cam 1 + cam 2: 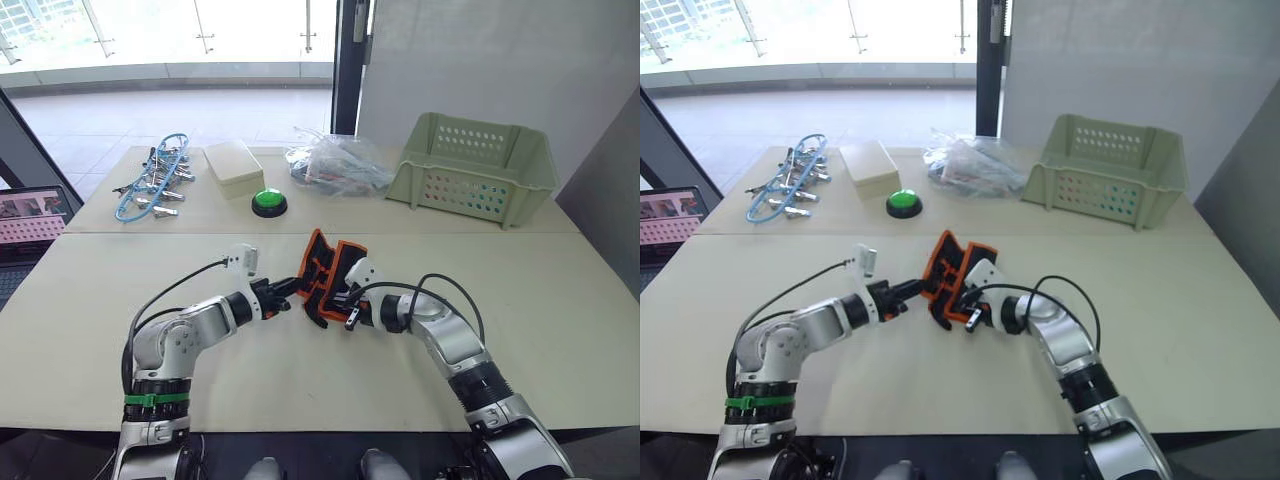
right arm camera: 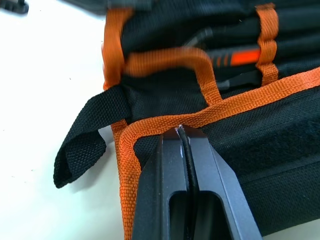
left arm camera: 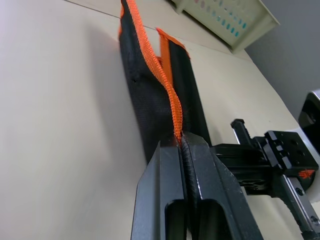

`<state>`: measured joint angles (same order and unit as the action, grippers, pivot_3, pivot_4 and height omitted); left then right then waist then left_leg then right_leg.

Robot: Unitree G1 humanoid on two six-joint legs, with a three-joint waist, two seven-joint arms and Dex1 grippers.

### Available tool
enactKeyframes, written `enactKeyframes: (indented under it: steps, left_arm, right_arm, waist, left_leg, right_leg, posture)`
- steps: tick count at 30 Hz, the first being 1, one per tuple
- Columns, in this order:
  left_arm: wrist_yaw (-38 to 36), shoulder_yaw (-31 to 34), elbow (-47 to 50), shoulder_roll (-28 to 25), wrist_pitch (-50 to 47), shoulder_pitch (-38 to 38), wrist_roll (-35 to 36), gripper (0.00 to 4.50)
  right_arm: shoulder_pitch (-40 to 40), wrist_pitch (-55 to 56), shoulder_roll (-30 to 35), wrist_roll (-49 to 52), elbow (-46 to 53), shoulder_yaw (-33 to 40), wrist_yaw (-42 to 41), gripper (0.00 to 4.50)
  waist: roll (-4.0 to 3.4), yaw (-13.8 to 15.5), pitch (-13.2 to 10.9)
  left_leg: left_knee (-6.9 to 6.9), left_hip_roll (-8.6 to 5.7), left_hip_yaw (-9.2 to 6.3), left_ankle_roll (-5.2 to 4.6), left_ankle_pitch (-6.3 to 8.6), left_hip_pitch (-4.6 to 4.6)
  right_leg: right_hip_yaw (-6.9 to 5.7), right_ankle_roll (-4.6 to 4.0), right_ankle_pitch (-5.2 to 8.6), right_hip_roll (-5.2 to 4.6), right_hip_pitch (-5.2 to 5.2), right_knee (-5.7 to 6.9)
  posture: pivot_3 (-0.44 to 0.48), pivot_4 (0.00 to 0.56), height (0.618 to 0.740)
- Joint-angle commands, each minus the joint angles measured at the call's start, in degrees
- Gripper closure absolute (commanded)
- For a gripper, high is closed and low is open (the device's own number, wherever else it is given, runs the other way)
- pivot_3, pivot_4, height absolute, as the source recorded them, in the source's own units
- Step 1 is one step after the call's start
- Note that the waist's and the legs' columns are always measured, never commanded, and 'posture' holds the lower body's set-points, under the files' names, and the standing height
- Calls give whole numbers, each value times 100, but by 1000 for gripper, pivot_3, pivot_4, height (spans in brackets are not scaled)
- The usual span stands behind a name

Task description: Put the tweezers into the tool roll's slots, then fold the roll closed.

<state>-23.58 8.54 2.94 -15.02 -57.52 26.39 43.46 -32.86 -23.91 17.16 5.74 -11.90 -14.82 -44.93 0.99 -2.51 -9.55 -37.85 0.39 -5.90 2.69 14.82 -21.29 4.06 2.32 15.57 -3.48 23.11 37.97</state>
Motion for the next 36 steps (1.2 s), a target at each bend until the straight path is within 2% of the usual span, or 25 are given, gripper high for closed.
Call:
enactKeyframes:
  steps: [1,9,18,29,36]
  left_arm:
    - [-92,-246,265,88,119,40,-69,4482]
    - [-166,-564,-138,429,426,313,-373,4482]
    - [-477,-957,-699,695,799,543,-734,4482]
    - [-1008,-1586,-1245,774,1061,570,-1311,4482]
    - [-910,-1845,-1797,833,1169,593,-1836,4482]
  right_arm:
    - [46,-107,39,-35,86,85,118,4500]
    - [86,-298,342,254,693,434,-58,4500]
    - [95,-677,1035,498,1004,931,-155,4500]
    - [156,-674,1012,464,957,974,223,4500]
    - [-257,-379,690,839,1058,1314,284,4500]
  waist:
    - [0,-1,0]
    - [2,36,-1]
    - [2,16,-2]
    - [3,12,-2]
    - [2,13,-2]
  left_leg:
    - [0,0,0,0,0,0]
    - [0,-5,-1,1,-1,-9]
    - [0,-5,-2,1,-1,-15]
    - [0,-5,-2,0,-1,-21]
    - [0,-5,-2,1,-1,-19]
  right_leg:
    - [0,0,0,0,0,1]
    - [0,0,0,-2,2,-6]
    - [-1,1,0,-1,3,-18]
    - [-1,1,0,-2,3,-28]
    - [-1,2,1,-1,1,-29]
  posture:
    - [0,150,740]
    - [0,150,740]
    - [0,150,740]
    - [0,150,740]
    - [0,150,740]
